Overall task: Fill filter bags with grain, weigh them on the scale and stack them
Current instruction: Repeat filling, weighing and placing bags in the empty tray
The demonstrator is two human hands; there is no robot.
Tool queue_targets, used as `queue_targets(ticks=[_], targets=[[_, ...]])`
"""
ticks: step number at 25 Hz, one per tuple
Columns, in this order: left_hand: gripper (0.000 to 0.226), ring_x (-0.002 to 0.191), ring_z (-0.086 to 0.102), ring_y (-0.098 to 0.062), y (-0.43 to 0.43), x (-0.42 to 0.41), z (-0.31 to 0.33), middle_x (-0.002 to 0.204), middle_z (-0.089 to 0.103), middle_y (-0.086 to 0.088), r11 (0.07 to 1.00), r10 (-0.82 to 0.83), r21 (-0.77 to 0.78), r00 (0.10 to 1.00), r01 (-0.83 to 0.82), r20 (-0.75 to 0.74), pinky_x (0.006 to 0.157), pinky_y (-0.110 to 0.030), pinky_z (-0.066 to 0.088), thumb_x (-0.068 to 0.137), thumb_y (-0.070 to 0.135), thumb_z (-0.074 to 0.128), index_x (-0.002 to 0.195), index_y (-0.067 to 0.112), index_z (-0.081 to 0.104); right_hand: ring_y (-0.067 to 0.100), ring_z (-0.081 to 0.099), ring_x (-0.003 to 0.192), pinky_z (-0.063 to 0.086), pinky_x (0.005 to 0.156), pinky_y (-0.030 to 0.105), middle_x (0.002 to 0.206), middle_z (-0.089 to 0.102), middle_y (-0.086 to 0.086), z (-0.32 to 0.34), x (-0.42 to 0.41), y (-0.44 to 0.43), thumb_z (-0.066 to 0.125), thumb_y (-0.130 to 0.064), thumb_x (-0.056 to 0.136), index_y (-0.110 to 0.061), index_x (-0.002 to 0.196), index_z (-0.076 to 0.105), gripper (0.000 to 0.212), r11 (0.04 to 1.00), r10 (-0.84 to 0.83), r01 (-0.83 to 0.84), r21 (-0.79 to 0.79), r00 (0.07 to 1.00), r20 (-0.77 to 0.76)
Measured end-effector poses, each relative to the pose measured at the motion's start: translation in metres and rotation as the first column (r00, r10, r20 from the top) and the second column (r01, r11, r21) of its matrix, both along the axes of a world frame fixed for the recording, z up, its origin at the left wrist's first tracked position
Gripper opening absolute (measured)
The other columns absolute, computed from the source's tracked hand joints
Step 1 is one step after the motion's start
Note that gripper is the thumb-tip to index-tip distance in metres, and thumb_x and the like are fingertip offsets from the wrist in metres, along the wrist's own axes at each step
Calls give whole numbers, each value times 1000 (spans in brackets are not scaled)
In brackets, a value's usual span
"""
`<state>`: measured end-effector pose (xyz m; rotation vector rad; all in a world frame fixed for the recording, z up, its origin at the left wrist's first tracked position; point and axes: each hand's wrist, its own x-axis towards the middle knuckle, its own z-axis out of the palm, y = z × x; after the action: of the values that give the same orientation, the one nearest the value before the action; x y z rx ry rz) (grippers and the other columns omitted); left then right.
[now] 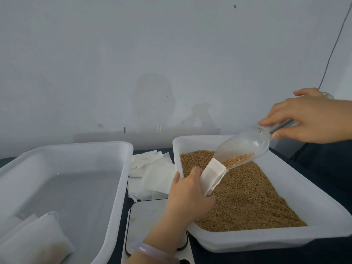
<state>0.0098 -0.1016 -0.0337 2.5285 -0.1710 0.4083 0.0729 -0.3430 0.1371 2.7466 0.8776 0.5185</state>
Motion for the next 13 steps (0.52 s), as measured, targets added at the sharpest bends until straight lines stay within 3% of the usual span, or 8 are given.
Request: queue_targets(ticks=[8, 10, 13], targets=[[36, 79, 57, -17, 0, -1, 0, 74, 50, 13, 999, -1, -49, 1000, 1, -4, 118, -32, 9, 78, 27, 59, 108, 23, 41, -2, 44, 97, 1, 102, 21, 97, 46, -42, 5, -1, 5, 58, -50, 76, -58, 103, 53, 29, 996, 78, -82, 33, 990, 116], [34, 74, 53, -16, 1, 0, -1, 72, 47, 14, 998, -14, -63, 1000, 14, -4, 117, -34, 13, 78, 27, 59, 104, 25, 39, -4, 44, 92, 9, 100, 24, 95, 46, -44, 4, 3, 1, 53, -56, 70, -63, 97, 50, 29, 994, 86, -89, 69, 995, 46], [30, 66, 43, -3, 2, 2, -2, 68, 43, 13, 987, -25, -161, 1000, 23, -11, 108, -41, 32, 77, 26, 61, 94, 25, 37, -11, 51, 90, 34, 89, 28, 94, 55, -41, -5, 15, -15, 59, -56, 70, -61, 91, 56, 22, 977, 0, 40, 209, 982, -187]])
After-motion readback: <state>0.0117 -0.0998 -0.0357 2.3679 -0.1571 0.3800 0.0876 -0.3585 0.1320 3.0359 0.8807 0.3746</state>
